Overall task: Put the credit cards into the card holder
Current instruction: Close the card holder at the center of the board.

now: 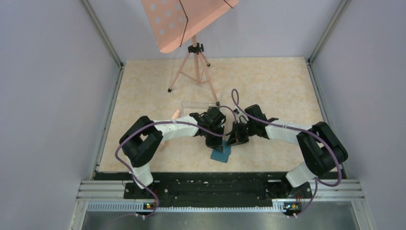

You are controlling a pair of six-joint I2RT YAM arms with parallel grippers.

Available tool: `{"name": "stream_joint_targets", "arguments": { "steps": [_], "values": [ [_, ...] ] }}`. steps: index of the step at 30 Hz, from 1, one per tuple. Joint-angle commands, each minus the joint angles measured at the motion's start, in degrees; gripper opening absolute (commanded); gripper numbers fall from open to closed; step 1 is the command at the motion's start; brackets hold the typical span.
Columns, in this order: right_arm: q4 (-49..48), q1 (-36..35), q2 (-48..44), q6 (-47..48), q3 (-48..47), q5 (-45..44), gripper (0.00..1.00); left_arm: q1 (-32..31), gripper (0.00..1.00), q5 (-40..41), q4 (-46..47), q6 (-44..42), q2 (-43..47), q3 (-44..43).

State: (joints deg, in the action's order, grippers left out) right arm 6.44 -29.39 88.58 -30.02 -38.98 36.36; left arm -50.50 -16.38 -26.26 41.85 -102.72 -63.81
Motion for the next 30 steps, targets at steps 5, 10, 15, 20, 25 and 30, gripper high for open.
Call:
{"name": "stream_joint_targets", "arguments": {
  "steps": [5, 10, 15, 20, 25, 30],
  "values": [
    [-2.6, -2.5, -3.6, 0.6, 2.2, 1.1, 0.00, 0.1, 0.00, 3.4, -2.4, -1.5, -1.7, -1.6],
    [-3.8, -3.3, -1.6, 0.0, 2.7, 1.0, 0.00, 0.1, 0.00, 3.5, -2.4, -1.7, -1.8, -1.6],
    [-3.0, -4.4, 0.9, 0.6, 1.7, -1.2, 0.00, 0.1, 0.00, 3.5, -2.5, -1.6, -1.8, -1.7],
    [-1.6, -4.8, 3.4, 0.7, 0.6, -3.8, 0.00, 0.1, 0.00, 4.1, -2.5, -1.7, -1.0, -1.9],
    [1.2, -5.1, 4.8, 0.4, -0.2, -6.6, 0.00, 0.1, 0.21, 5.7, -2.1, -1.8, 1.2, -2.3],
    [2.5, -5.2, 5.7, 0.2, -0.5, -7.7, 0.00, 0.1, 0.25, 6.6, -1.6, -1.8, 2.6, -2.3]
  ]
}}
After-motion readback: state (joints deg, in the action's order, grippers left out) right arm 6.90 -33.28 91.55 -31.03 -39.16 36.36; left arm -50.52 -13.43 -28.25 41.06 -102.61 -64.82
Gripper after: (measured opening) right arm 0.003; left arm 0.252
